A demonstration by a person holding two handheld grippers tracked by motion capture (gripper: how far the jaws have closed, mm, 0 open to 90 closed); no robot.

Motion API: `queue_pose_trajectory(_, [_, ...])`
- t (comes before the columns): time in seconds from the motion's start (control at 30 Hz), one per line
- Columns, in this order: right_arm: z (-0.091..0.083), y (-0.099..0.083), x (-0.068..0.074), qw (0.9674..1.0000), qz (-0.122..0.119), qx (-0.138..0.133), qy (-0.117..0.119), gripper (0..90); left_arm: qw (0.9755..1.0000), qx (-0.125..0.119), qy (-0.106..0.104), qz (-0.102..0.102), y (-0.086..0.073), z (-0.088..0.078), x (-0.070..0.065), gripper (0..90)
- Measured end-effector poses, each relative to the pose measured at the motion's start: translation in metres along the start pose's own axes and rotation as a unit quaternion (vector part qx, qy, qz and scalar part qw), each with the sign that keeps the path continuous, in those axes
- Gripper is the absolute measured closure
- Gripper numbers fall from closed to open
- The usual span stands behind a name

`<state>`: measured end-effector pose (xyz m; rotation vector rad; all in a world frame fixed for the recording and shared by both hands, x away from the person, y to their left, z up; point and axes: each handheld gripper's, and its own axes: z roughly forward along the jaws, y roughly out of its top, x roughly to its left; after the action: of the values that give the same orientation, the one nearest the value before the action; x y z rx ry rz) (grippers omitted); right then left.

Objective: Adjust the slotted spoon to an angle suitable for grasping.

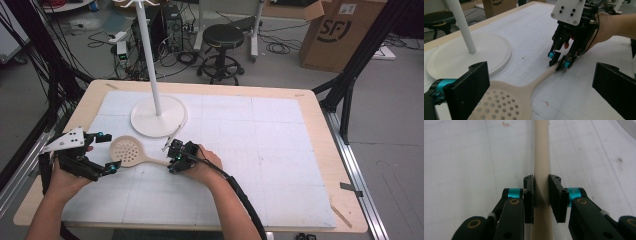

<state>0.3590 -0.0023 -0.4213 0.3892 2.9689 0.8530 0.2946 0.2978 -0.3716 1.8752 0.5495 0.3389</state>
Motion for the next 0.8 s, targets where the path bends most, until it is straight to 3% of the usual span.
queue_pose_trajectory(0.2, [0.011,0.015,0.005,0.9999,-0.009,-0.007,0.005,73.4,1.0,-0.001,0.0,0.0,0.0,-0.001,0.001,1.7])
queue_pose_trajectory(0.27, [0.012,0.015,0.006,0.9999,-0.011,-0.007,0.006,66.6,1.0,-0.001,0.001,-0.001,0.0,-0.001,0.001,1.7])
queue_pose_trajectory(0.4, [0.009,0.013,0.008,0.9999,-0.013,0.002,0.003,61.9,1.0,0.0,0.002,-0.003,-0.001,-0.001,0.002,1.7])
queue_pose_trajectory(0.43, [0.001,0.007,0.009,0.9998,-0.016,0.002,-0.008,60.5,1.0,0.002,0.002,-0.002,-0.001,-0.001,0.002,1.7])
queue_pose_trajectory(0.5, [-0.004,0.005,0.008,0.9998,-0.017,0.003,-0.008,59.3,1.0,0.002,0.002,-0.002,-0.001,-0.001,0.002,1.7])
queue_pose_trajectory(0.63, [-0.045,-0.022,0.001,0.9989,0.006,-0.043,-0.02,52.9,1.0,0.005,0.003,-0.001,-0.001,0.0,0.001,1.7])
queue_pose_trajectory(0.8, [-0.091,-0.053,-0.005,0.9944,0.04,-0.089,-0.041,46.9,1.0,0.008,0.003,-0.001,-0.001,0.002,0.001,1.7])
